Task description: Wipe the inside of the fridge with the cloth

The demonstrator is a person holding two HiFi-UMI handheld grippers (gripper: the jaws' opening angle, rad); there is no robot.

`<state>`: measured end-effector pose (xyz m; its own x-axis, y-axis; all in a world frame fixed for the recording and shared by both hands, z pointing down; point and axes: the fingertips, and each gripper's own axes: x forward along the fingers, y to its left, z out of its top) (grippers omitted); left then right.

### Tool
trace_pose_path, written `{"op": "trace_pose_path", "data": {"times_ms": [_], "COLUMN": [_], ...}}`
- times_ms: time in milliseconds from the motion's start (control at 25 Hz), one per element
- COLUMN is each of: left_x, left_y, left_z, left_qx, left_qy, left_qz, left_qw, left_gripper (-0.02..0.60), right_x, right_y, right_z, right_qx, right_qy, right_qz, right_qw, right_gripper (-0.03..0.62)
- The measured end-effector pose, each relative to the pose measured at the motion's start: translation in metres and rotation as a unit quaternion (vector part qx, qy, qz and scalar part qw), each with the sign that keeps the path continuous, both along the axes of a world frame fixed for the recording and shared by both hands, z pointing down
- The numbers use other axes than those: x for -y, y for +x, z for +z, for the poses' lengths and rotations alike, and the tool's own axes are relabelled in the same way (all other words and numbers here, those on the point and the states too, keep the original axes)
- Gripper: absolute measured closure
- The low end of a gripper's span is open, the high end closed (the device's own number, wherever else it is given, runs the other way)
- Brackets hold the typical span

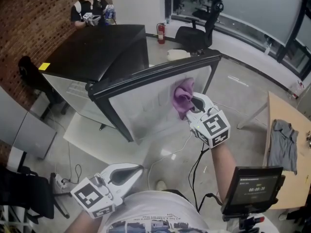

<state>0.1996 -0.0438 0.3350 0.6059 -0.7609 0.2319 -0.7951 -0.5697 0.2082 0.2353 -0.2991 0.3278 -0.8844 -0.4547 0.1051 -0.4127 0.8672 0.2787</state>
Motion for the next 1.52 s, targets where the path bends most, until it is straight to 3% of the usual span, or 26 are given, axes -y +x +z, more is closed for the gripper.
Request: {"op": "trace_pose_path", "data": {"times_ms": [560, 760, 920, 1160, 1360, 1520], "left_x": [0.006, 0.007, 0.008, 0.009, 0.005, 0.001], "left_y": [-0.003, -0.005, -0.007, -0.006, -0.008, -0.011], "left_z": [0.004, 0.004, 0.003, 0.002, 0.001, 0.0], "left_qx": [-0.004, -0.005, -0.006, -0.007, -0.007, -0.005], "left_qy": [-0.007, -0.007, -0.008, -0.008, -0.011, -0.013], "left_qz": [0.0, 0.003, 0.003, 0.008, 0.002, -0.008], "left_qw": [1.0, 1.0, 0.9999, 0.9999, 0.9999, 0.9999], "left_gripper": [0.574, 0.574, 0.573, 0.573, 0.574, 0.574], "right_x": [0.051, 0.051, 0.03, -0.026, -0.088, -0.119], "right_y": [0.062, 0.065, 0.047, -0.007, -0.066, -0.098], "right_z": [0.018, 0.023, 0.027, 0.036, 0.05, 0.057], "right_qx": [-0.014, -0.011, -0.004, -0.003, -0.013, -0.022], "right_qy": [-0.022, -0.031, -0.033, -0.037, -0.043, -0.039], "right_qz": [0.096, 0.103, 0.07, -0.018, -0.117, -0.164], "right_qw": [0.995, 0.994, 0.997, 0.999, 0.992, 0.985], "right_gripper": [0.513, 0.513, 0.513, 0.513, 0.513, 0.513]}}
